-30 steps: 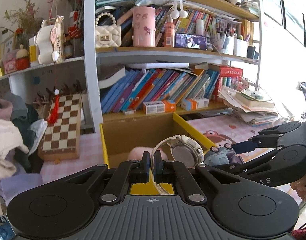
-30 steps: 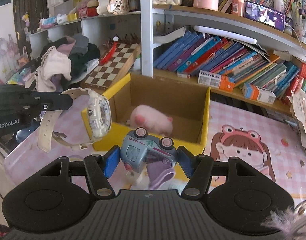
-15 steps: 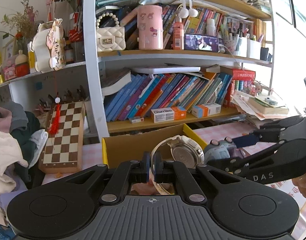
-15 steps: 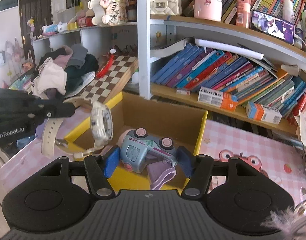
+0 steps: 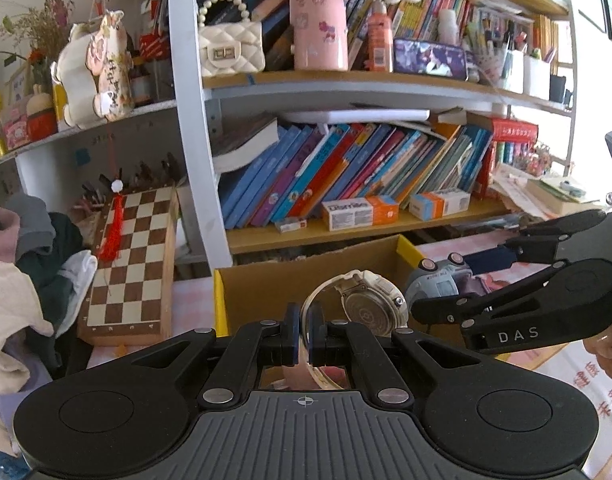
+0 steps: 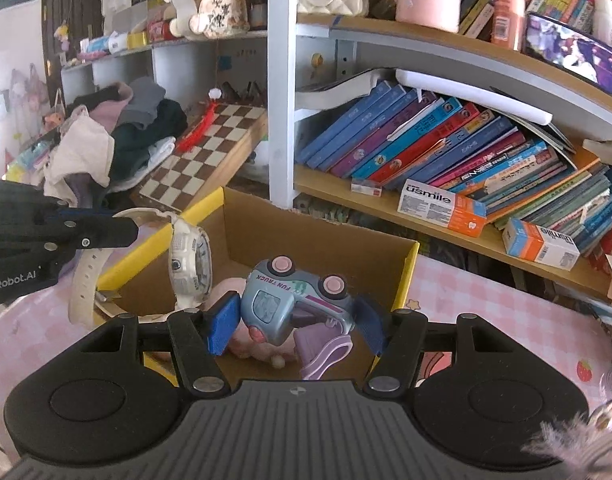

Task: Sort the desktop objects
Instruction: 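Lower the watch and car into the yellow box while opening both grippers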

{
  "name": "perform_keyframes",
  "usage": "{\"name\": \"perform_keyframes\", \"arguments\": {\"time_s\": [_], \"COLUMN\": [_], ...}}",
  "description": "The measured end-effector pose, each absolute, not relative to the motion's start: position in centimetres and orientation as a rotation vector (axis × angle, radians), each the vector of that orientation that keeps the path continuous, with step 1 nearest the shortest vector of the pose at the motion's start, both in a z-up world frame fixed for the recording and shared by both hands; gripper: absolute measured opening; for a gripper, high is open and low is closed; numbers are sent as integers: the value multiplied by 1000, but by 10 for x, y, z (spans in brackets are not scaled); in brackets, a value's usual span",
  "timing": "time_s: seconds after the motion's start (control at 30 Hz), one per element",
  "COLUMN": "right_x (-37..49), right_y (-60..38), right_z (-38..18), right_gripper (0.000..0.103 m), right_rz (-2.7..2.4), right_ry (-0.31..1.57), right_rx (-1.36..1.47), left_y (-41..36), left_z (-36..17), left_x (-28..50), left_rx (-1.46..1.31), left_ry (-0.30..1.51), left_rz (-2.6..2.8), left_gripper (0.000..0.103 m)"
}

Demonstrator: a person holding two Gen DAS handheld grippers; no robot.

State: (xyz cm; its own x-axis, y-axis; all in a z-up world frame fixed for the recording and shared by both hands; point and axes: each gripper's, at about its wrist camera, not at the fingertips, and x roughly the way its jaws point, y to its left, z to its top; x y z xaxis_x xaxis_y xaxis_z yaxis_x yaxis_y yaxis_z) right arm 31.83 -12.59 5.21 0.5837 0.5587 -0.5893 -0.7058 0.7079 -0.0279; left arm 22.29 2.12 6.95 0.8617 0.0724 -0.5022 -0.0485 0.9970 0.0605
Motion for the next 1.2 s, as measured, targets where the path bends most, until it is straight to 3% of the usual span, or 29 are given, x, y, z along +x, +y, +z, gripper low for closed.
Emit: {"name": "perform_keyframes", "arguments": {"time_s": [0.57, 1.2], "right_x": [389, 414], "right_y": [-78, -39], "right_z": [28, -20], "right_gripper": [60, 60], "right_rz": [795, 853], "right_ry": [555, 696], "right_rx": [-567, -801], "left_y": [22, 17], "left_z": [28, 3], "left_x": [271, 291], "left_rx": [53, 41], "left_ry": [689, 796], "left_rz": [10, -56], "left_gripper": [4, 6]}}
